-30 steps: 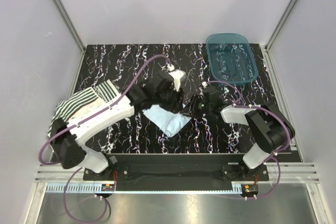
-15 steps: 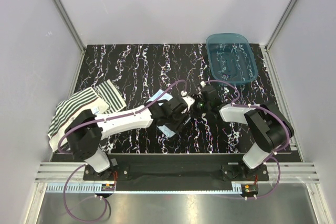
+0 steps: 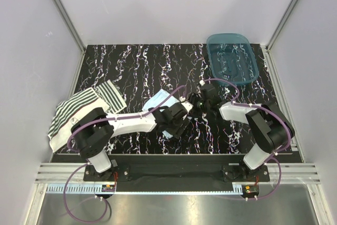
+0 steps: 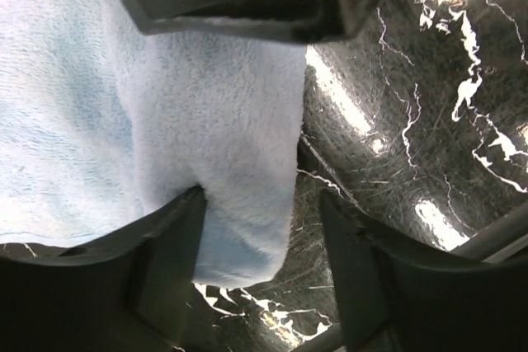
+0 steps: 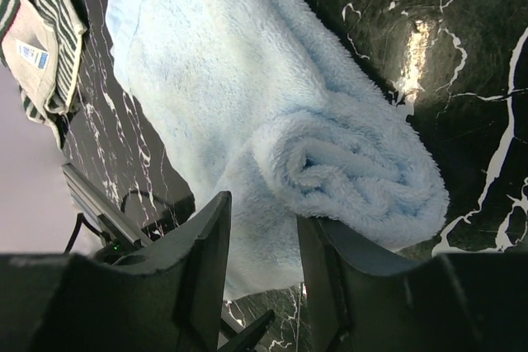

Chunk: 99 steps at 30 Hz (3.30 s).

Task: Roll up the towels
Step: Roll the towel

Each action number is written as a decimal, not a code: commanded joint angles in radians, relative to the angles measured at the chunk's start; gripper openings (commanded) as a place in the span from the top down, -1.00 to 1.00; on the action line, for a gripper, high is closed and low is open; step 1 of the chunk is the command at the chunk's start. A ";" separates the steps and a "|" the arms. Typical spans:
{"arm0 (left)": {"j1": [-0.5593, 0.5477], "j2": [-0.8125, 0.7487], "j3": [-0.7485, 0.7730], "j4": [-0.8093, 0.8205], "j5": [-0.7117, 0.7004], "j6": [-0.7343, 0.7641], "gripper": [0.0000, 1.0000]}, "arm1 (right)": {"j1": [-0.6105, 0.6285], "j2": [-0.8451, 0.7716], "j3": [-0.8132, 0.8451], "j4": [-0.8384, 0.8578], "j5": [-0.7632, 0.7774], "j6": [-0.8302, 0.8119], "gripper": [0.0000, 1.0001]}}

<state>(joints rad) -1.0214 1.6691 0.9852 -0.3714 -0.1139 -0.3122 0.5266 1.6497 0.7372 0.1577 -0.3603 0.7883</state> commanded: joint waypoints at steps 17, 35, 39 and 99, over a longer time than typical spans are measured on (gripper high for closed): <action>0.037 0.213 -0.026 0.023 -0.020 -0.025 0.56 | -0.014 0.010 0.083 -0.191 0.023 -0.116 -0.09; 0.044 0.182 0.170 -0.303 0.198 -0.130 0.75 | -0.100 -0.278 0.390 -0.779 0.418 -0.236 -0.89; 0.060 0.167 0.178 -0.333 0.264 -0.149 0.75 | -0.106 -0.382 0.403 -0.889 0.538 -0.225 -0.96; 0.501 0.248 -0.261 0.815 1.218 -0.852 0.62 | 0.000 -0.173 -0.070 0.078 -0.065 0.100 0.26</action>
<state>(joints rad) -0.5343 1.9068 0.7261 0.3775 1.0637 -1.1393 0.5171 1.4288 0.6300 0.1818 -0.4141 0.8978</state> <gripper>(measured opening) 0.197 0.377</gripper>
